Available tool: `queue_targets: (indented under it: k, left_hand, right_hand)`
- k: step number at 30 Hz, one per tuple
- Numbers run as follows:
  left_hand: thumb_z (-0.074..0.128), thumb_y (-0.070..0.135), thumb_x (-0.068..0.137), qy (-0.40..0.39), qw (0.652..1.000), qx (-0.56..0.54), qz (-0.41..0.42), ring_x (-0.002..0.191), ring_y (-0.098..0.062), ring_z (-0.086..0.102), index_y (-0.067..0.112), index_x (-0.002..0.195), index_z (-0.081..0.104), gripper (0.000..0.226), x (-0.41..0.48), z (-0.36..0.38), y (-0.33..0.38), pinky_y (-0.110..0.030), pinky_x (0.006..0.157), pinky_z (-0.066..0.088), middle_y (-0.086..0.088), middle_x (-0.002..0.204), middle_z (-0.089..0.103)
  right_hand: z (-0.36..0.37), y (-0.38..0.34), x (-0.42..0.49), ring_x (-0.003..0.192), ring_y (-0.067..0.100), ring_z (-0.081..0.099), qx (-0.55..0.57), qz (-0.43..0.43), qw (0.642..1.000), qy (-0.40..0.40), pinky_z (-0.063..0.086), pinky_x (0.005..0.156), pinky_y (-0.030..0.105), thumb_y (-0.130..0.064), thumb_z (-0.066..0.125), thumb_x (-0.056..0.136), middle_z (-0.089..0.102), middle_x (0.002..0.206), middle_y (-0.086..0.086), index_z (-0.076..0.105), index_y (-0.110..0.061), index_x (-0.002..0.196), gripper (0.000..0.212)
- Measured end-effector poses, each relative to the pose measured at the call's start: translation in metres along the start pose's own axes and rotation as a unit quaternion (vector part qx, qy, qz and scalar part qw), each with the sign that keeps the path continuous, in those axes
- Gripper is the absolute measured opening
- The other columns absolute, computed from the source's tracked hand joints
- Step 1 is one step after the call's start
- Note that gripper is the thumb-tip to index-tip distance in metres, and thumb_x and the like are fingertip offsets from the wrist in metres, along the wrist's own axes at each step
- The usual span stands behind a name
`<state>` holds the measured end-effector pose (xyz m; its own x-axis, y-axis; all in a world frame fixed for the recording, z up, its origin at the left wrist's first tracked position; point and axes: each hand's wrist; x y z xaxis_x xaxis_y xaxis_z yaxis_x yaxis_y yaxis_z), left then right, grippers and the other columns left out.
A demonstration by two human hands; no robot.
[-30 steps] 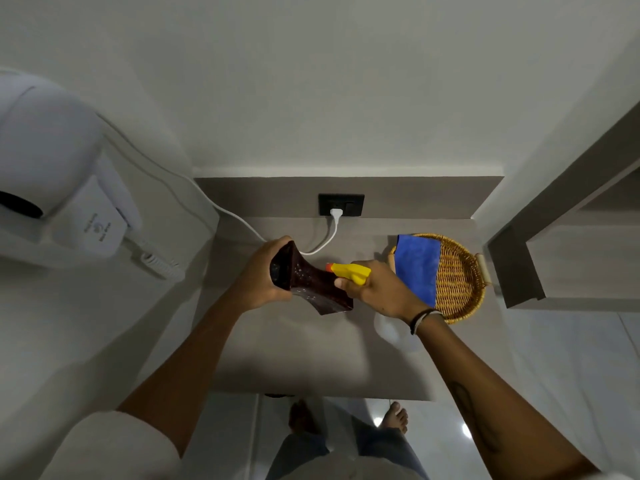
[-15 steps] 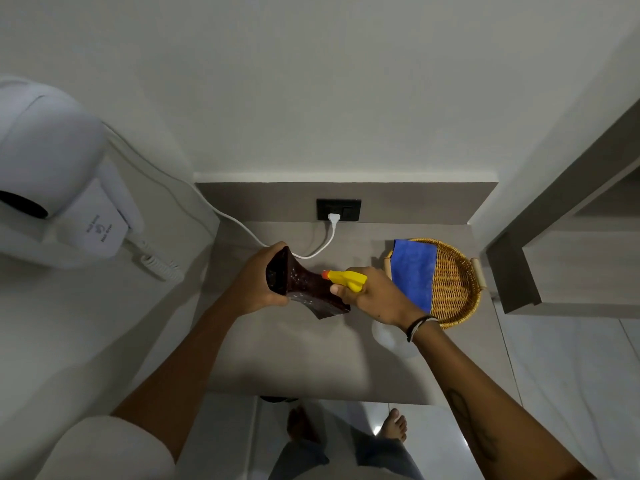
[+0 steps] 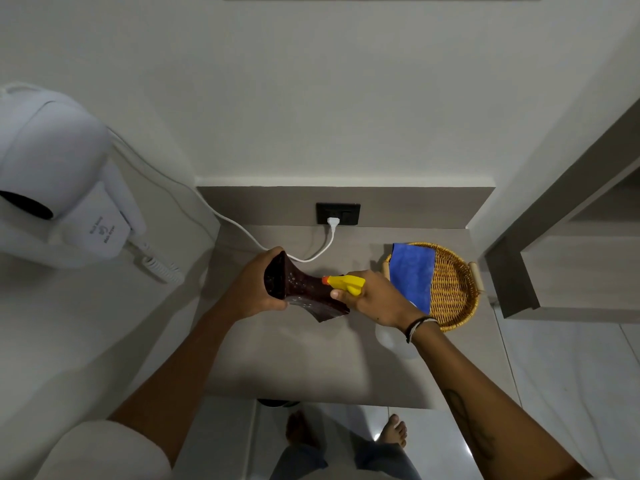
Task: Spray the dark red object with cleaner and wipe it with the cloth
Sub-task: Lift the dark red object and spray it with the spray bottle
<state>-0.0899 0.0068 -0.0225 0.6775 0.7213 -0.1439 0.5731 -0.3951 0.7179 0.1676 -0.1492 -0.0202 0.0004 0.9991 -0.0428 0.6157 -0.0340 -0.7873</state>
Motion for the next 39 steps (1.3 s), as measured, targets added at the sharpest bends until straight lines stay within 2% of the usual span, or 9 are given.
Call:
queue_targets:
  k: [7, 10, 12, 14, 19, 22, 25, 32, 39]
  left_hand:
    - [0.101, 0.028, 0.057, -0.005, 1.0, 0.02, -0.019, 0.133, -0.024, 0.058, 0.016, 0.155, 0.046, 0.113, 0.0, -0.004, 0.009, -0.046, 0.111, 0.051, -0.004, 0.145, 0.058]
    - [0.097, 0.044, 0.055, 0.019, 0.999, 0.017, -0.034, 0.112, -0.016, 0.066, 0.03, 0.133, 0.057, 0.089, 0.002, -0.002, 0.014, -0.04, 0.095, 0.058, 0.005, 0.123, 0.068]
    - [0.094, 0.05, 0.055, 0.039, 0.997, -0.006, -0.068, 0.099, -0.016, 0.07, 0.036, 0.118, 0.059, 0.074, 0.004, -0.002, 0.018, -0.042, 0.086, 0.062, 0.008, 0.107, 0.07]
    - [0.092, 0.06, 0.056, 0.046, 0.991, -0.039, -0.122, 0.105, -0.018, 0.07, 0.035, 0.131, 0.056, 0.087, 0.006, -0.005, 0.023, -0.044, 0.092, 0.062, 0.007, 0.116, 0.07]
    - [0.074, 0.078, 0.06, 0.053, 0.975, -0.052, -0.208, 0.116, -0.023, 0.066, 0.038, 0.146, 0.057, 0.096, 0.013, -0.007, 0.032, -0.043, 0.102, 0.056, 0.004, 0.131, 0.063]
    - [0.075, 0.072, 0.064, 0.058, 0.968, -0.071, -0.233, 0.116, -0.026, 0.069, 0.031, 0.137, 0.066, 0.085, 0.014, -0.008, 0.035, -0.041, 0.102, 0.055, -0.005, 0.131, 0.069]
    - [0.079, 0.073, 0.059, 0.016, 0.968, -0.042, -0.246, 0.136, -0.033, 0.058, 0.033, 0.154, 0.052, 0.107, 0.014, -0.011, 0.04, -0.05, 0.116, 0.048, -0.013, 0.152, 0.054]
    - [0.092, 0.075, 0.046, -0.076, 0.985, 0.084, -0.128, 0.162, -0.034, 0.021, 0.037, 0.169, 0.012, 0.152, 0.002, -0.012, 0.04, -0.053, 0.127, 0.031, -0.008, 0.175, 0.019]
    - [0.098, 0.045, 0.066, -0.01, 0.981, 0.193, -0.015, 0.139, -0.033, 0.051, 0.009, 0.152, 0.045, 0.107, 0.0, -0.008, 0.047, -0.049, 0.113, 0.045, -0.01, 0.15, 0.054]
  right_hand:
    - [-0.003, -0.001, -0.007, 0.087, 0.002, 0.065, 0.014, 0.017, 1.0, 0.0, 0.055, 0.073, 0.016, -0.054, 0.054, 0.1, 0.068, 0.102, -0.015, 0.065, -0.023, 0.141, 0.052]
    - [-0.006, -0.004, -0.009, 0.089, 0.006, 0.068, 0.047, 0.022, 0.998, 0.017, 0.061, 0.078, 0.027, -0.061, 0.051, 0.095, 0.071, 0.101, -0.008, 0.068, -0.016, 0.136, 0.063]
    - [-0.008, -0.004, -0.01, 0.098, 0.008, 0.07, 0.073, 0.026, 0.996, 0.034, 0.057, 0.085, 0.017, -0.057, 0.054, 0.097, 0.072, 0.106, -0.009, 0.065, -0.019, 0.141, 0.059]
    - [-0.009, -0.002, -0.011, 0.095, 0.01, 0.07, 0.081, 0.031, 0.994, 0.06, 0.051, 0.085, 0.007, -0.046, 0.059, 0.102, 0.072, 0.101, -0.005, 0.06, -0.022, 0.147, 0.051]
    - [-0.012, 0.001, -0.013, 0.086, 0.026, 0.068, 0.084, 0.047, 0.992, 0.084, 0.059, 0.08, 0.042, -0.033, 0.062, 0.104, 0.068, 0.094, 0.012, 0.057, -0.021, 0.149, 0.047]
    - [-0.014, 0.003, -0.014, 0.083, 0.012, 0.066, 0.063, 0.032, 0.994, 0.079, 0.06, 0.08, 0.037, -0.033, 0.061, 0.104, 0.07, 0.096, 0.005, 0.056, -0.021, 0.15, 0.047]
    - [-0.015, 0.004, -0.013, 0.08, 0.005, 0.062, 0.056, 0.027, 0.995, 0.076, 0.058, 0.077, 0.031, -0.034, 0.06, 0.104, 0.068, 0.095, 0.0, 0.056, -0.022, 0.15, 0.047]
    - [-0.012, 0.003, -0.004, 0.085, -0.001, 0.063, 0.061, 0.022, 0.997, 0.049, 0.05, 0.075, 0.014, -0.04, 0.061, 0.103, 0.063, 0.088, -0.018, 0.06, -0.026, 0.146, 0.046]
    - [0.001, 0.001, 0.004, 0.075, 0.005, 0.064, 0.0, 0.02, 1.0, 0.017, 0.054, 0.065, 0.03, -0.056, 0.061, 0.098, 0.06, 0.078, -0.016, 0.06, -0.037, 0.093, 0.02]
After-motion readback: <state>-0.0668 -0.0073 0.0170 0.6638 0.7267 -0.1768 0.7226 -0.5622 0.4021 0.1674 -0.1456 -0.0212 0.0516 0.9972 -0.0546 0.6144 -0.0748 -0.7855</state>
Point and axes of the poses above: each hand's wrist, its own x-axis towards the middle knuckle, its own z-axis out of the palm, y = z × x
